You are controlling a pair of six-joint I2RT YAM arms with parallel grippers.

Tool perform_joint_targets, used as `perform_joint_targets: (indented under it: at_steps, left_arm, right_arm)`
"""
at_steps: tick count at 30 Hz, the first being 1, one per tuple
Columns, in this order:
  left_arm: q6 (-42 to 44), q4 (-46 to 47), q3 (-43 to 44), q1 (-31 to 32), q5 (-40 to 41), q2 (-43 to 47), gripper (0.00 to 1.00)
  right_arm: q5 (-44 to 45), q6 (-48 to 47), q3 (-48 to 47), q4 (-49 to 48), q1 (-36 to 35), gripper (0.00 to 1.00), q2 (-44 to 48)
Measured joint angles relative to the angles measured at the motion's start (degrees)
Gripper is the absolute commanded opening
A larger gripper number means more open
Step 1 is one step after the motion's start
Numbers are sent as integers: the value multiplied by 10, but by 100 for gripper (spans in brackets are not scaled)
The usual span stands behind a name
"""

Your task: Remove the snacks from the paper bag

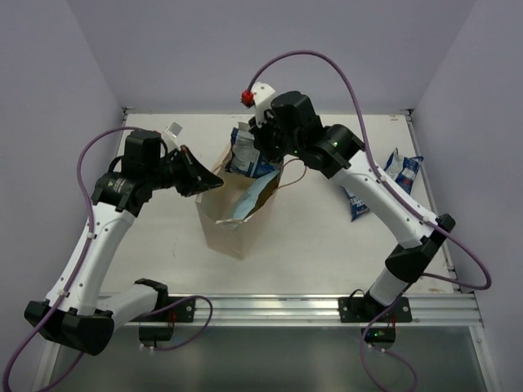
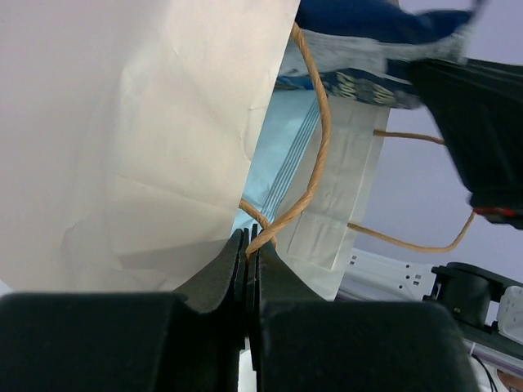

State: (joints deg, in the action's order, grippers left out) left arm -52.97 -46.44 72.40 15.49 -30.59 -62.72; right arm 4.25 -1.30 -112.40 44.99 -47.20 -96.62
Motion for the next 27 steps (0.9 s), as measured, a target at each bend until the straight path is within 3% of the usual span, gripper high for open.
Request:
perform_joint_targets:
  at_steps: [7, 11, 16, 20, 27]
  left_arm:
    - [0, 10, -16, 0, 0, 0, 0]
    - [1, 11, -20, 0, 0, 1, 0]
    - [7, 10, -20, -3, 0, 3, 0]
    - [15, 9, -20, -6, -1, 5, 0]
    - [21, -10, 2, -9, -1, 6, 0]
  right_arm:
    - [43, 39, -104, 57, 0, 0, 48]
    - [110, 53, -201, 72, -1, 0, 67]
    - [225, 56, -217, 51, -1, 0, 138]
    - [325, 31, -187, 19, -1, 0, 190]
    - [427, 48, 17, 18, 4, 0, 265]
